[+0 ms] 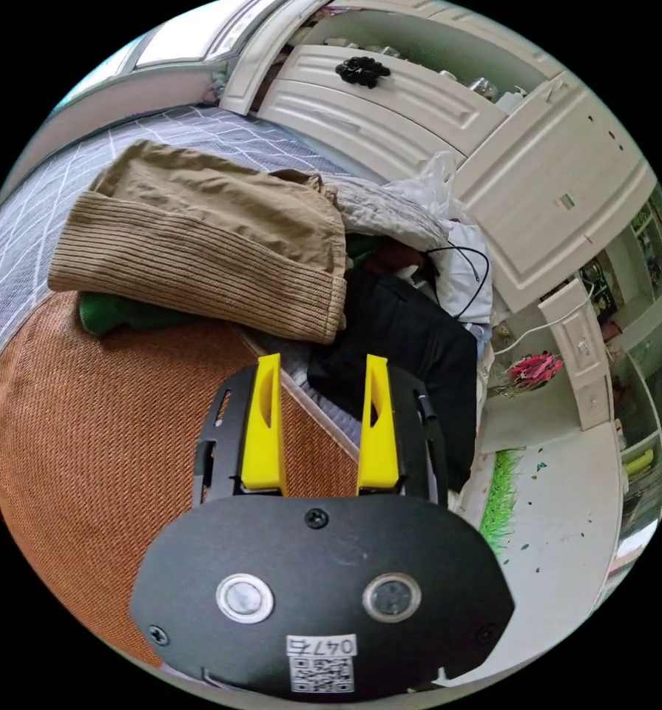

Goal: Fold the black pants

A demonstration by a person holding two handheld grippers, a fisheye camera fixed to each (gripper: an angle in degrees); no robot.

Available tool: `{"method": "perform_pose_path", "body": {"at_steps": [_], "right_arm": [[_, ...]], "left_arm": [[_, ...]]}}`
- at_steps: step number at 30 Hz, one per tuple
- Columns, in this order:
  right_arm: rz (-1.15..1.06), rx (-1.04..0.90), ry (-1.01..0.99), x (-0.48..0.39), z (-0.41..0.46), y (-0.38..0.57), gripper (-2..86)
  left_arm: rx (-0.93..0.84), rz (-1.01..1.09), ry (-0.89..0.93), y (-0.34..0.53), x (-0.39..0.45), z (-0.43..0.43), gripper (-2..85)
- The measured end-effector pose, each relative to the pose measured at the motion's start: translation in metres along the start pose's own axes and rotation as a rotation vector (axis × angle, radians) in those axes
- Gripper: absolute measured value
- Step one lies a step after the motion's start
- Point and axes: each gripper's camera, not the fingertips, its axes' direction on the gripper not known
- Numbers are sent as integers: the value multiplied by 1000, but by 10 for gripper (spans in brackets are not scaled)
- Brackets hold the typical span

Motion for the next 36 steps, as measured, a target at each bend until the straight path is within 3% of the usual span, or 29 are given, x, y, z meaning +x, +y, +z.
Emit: {"method": "perform_pose_path", "body": {"at_steps": [2,5,9,16,21,27,33,36], "right_arm": [[-29,-62,20,-5,21,-12,104],[-18,-136,93,-3,41,-18,19],[34,-179,99,29,29,-14,1],[-138,-199,88,82,-62,52,0],[-189,-200,-275,35,-196,161,9],[-98,-168,-828,-88,-285,299,60],[1,-102,-1038,-87,-322,368,19],[35,-72,-1028,-64,-319,386,-5]], "left_arm": [[3,13,-28,-8,16,-4,-10],[9,52,-108,-20,46,-12,-10],[9,109,-208,-37,79,-18,-10],[8,59,-117,-59,61,-33,-10],[-4,-119,66,-71,6,-48,-10],[115,-262,38,-62,-49,-122,-10],[138,-251,8,-63,-52,-172,-10],[147,-195,82,-75,-34,-203,-10]]}}
